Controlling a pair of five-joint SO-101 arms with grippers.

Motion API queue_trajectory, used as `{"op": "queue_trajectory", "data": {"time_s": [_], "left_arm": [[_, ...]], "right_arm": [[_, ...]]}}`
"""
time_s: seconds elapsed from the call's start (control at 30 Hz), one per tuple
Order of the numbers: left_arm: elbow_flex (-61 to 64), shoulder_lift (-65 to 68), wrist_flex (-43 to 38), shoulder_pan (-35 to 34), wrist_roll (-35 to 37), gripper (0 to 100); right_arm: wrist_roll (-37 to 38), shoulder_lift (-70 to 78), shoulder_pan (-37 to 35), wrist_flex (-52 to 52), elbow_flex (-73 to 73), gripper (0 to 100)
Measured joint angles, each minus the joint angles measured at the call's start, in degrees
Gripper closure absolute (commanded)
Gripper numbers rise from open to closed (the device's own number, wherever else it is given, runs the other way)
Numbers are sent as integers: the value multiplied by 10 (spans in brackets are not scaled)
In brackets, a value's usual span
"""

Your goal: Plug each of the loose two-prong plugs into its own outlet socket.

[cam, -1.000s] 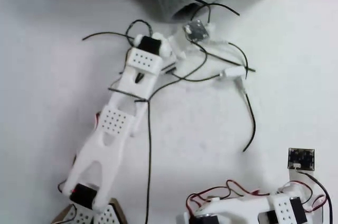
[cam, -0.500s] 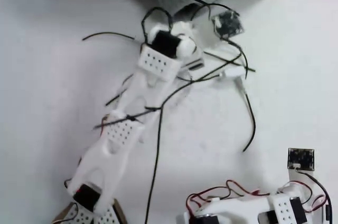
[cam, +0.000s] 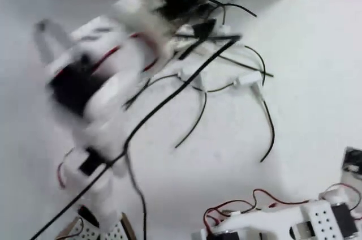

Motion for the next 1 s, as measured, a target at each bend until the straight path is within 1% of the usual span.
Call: {"op": "queue_trajectory", "data": {"time_s": [0.07, 0.13, 0.3, 0.43, 0.63, 0.83, 0.93, 1.0], "left_arm": [[35, -60, 0, 0, 21, 767], [97, -126, 0, 0, 38, 774], [303, -312, 0, -1, 51, 795], [463, -461, 0, -2, 51, 797], [668, -641, -11, -2, 51, 797], [874, -812, -34, -2, 51, 797], [984, -907, -69, -11, 53, 797], [1060, -978, -99, -41, 55, 797]], "right_arm": [[-31, 0, -19, 43, -54, 790], [-63, 0, -47, 86, -109, 790], [-150, 0, -127, 200, -256, 790], [-215, 0, -206, 297, -377, 790], [-297, -15, -353, 448, -537, 790], [-389, -146, -518, 466, -560, 790], [-406, -242, -615, 466, -550, 790], [-409, -301, -673, 464, -520, 790]]}}
